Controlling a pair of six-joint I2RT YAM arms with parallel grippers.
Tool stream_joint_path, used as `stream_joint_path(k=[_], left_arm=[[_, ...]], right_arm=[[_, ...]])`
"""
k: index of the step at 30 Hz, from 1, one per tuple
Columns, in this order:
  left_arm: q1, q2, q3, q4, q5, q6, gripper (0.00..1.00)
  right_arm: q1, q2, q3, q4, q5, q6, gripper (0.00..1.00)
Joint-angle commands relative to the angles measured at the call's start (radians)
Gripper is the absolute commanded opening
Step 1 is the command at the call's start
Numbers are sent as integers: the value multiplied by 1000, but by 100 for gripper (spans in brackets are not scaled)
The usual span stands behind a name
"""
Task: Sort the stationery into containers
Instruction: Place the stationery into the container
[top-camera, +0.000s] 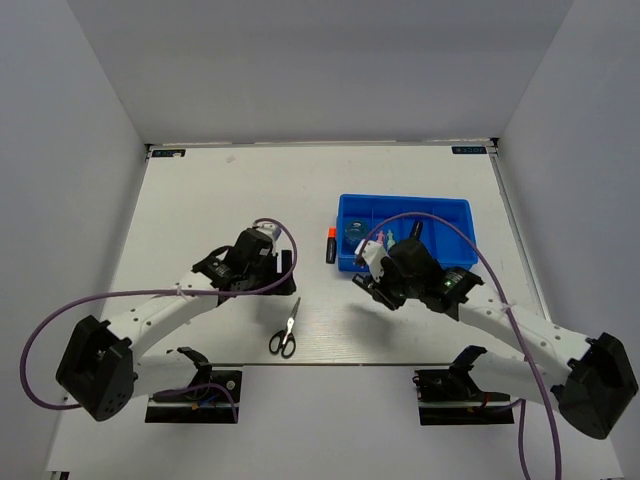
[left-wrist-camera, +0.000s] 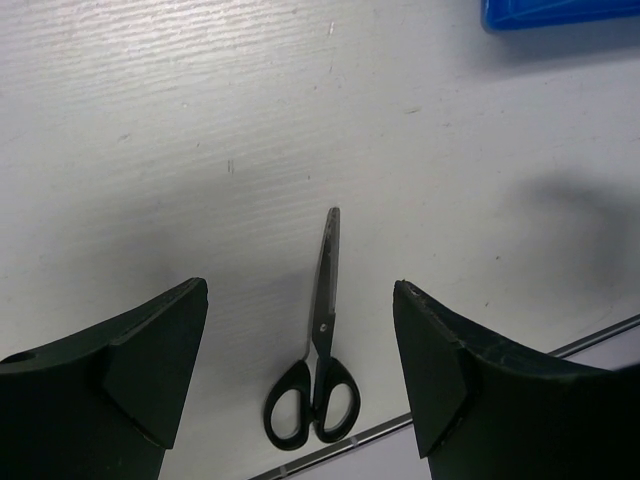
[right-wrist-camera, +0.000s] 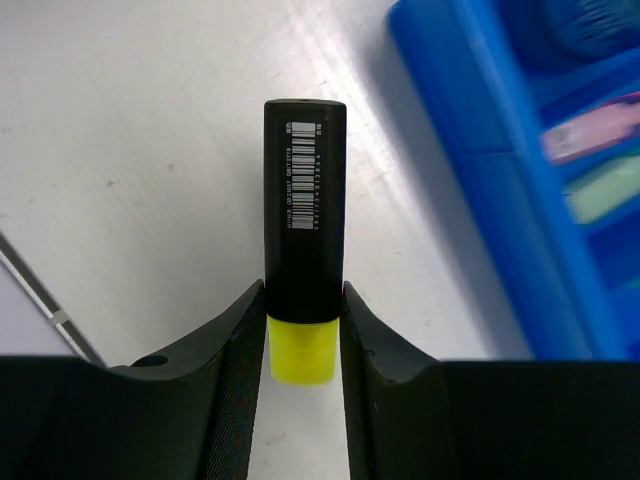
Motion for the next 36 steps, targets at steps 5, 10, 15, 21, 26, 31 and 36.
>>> stream_joint_path(k=[5, 10, 15, 21, 26, 31, 36], left_arm=[[3, 183, 163, 79, 61, 24, 81], [2, 308, 283, 102, 70, 37, 77], [3, 441, 396, 130, 58, 83, 75], [11, 605, 545, 157, 85, 116, 68], [14, 676, 621, 162, 105, 121, 69], [23, 716, 647, 156, 108, 138, 73], [23, 756, 682, 149, 119, 147, 71]], right_arm=[[-32, -36, 96, 133, 539, -35, 0], [-100, -28, 103, 207, 647, 6, 0], [-176, 44, 151, 268, 687, 6, 0], [-262, 269, 264, 237, 696, 81, 0], [-336, 406, 350, 144, 626, 153, 1], [-370, 405, 337, 147, 532, 155, 58], [-401, 368, 317, 124, 452, 199, 72]])
